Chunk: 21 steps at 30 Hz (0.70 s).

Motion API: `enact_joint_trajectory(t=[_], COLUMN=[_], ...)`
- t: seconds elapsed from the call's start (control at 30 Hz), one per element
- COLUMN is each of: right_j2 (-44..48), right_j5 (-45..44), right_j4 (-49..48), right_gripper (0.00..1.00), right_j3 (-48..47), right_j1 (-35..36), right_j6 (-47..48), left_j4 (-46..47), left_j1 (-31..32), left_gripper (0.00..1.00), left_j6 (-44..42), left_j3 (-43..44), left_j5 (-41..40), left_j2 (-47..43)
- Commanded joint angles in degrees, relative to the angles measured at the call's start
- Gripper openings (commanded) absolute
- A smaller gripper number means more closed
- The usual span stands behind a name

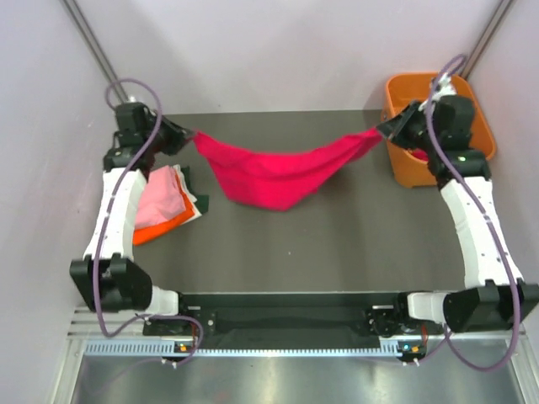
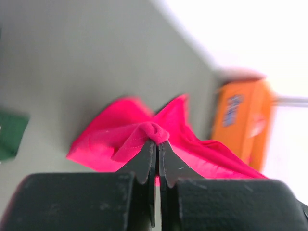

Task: Fold and stack the t-shirts
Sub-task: Flatten the tshirt out

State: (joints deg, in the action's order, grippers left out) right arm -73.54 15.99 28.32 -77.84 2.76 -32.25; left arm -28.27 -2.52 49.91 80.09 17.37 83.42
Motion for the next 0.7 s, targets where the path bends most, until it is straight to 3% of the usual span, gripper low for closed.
enact_joint_trajectory(t=[0.0,0.1,0.37,0.53,0.67], right_j2=[6.11,11.45,36.06,40.23,37.17], right_j5=[4.05,2.74,-2.44,-7.11,-9.74], right_j4=[1.82,4.73,2.62,4.99,5.61], right_gripper=[0.00,0.00,0.00,0.00,0.00], right_j3=[-10.38,-14.26,-9.52,-12.14,-15.14], right_j1=[-0.83,-0.92,-0.92,-0.92,-0.83], right_j6=[3.51,3.60,2.80,4.47,5.35], left_j4=[4.63,5.42,7.97,8.59,10.51], left_j1=[-2.04,-2.05,-2.05,-1.96,-1.87], left_gripper=[0.00,0.00,0.00,0.00,0.00], left_j6=[0.98,-0.08,0.72,-0.25,0.54], left_j3=[8.22,12.71,19.64,23.87,27.66], left_j5=[0.84,-0.13,-6.19,-13.14,-12.36], left_j2=[-11.07,-18.18,-37.34,-38.95,-32.72])
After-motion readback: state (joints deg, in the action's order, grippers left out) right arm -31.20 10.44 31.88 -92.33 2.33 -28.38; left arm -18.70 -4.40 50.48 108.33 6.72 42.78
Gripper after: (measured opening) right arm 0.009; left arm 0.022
